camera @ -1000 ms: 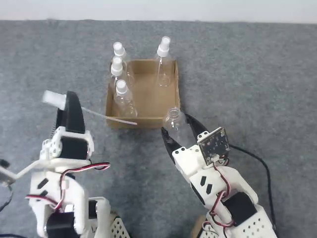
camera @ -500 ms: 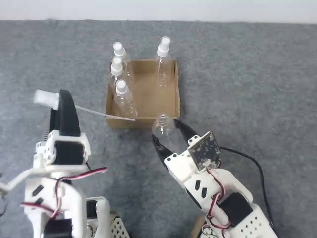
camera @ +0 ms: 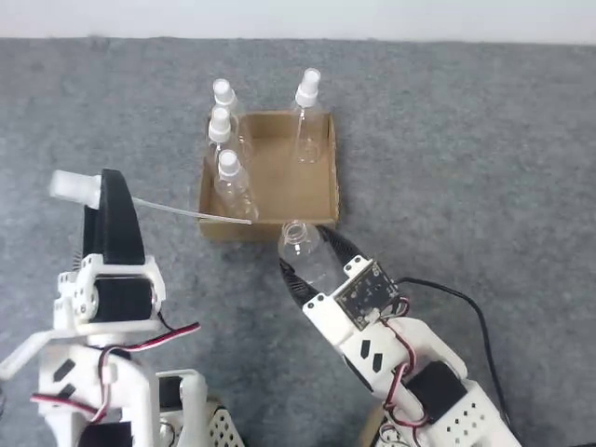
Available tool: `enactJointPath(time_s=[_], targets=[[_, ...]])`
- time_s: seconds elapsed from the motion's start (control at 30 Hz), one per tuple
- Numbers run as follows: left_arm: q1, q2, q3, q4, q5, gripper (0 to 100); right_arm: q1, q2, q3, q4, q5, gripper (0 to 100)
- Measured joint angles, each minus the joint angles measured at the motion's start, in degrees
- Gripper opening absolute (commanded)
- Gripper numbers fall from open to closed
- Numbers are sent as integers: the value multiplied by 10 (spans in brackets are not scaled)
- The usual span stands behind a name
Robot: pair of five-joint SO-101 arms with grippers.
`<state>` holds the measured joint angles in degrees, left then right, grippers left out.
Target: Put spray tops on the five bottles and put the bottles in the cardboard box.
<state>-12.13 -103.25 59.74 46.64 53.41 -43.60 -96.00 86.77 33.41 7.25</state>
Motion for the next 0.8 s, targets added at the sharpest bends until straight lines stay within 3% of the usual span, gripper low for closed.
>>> enactJointPath(time_s=[0.47, 0.8], targets=[[1, 0, 0, 0, -42, 11, -17, 0, 0, 0, 66, 80], [43, 0, 0, 0, -69, 11, -25, 0, 11, 0, 102, 80]])
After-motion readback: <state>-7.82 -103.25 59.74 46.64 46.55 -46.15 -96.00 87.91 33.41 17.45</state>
